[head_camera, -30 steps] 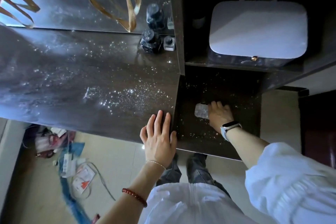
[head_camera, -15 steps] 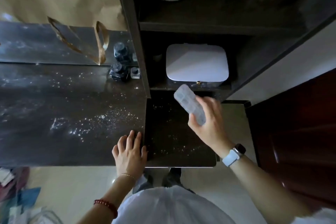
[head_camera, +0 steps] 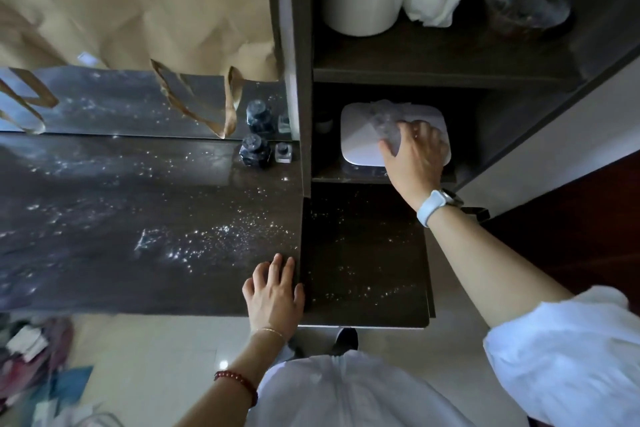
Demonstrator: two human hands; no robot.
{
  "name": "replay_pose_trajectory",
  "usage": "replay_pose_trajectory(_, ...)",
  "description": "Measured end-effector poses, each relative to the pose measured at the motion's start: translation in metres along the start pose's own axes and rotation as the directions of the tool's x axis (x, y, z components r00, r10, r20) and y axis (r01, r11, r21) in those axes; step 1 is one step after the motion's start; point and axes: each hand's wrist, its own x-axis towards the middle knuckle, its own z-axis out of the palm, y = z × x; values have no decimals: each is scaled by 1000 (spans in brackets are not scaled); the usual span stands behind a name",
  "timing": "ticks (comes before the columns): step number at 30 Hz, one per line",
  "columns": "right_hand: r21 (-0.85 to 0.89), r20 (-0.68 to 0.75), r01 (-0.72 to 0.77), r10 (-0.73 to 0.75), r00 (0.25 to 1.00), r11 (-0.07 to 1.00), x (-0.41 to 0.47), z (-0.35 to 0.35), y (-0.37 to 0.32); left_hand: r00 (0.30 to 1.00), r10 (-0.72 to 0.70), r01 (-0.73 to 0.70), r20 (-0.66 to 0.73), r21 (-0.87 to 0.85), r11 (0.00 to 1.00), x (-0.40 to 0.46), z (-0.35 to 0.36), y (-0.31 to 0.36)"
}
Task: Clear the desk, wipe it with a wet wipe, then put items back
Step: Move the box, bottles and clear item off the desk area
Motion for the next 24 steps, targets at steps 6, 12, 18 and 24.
replay_pose_trajectory(6,225,-229,235,-183,956,946,-52,-6,-21,998,44,-41,39,-82,996,1,-8,-5)
replay_pose_trajectory(12,493,214,286,-433,876,822,-120,24,-73,974,0,-70,-227,-299,952,21,-37,-28)
replay_pose_trajectory(18,481,342,146,-338,877,865,-73,63,-150,945,-59,-115,-321,-496,861,110,-94,-67)
replay_pose_trajectory(24,198,310,83,-143,940,977,-17,109,-179,941,260,-324,-217,-362,874,195,-121,-71)
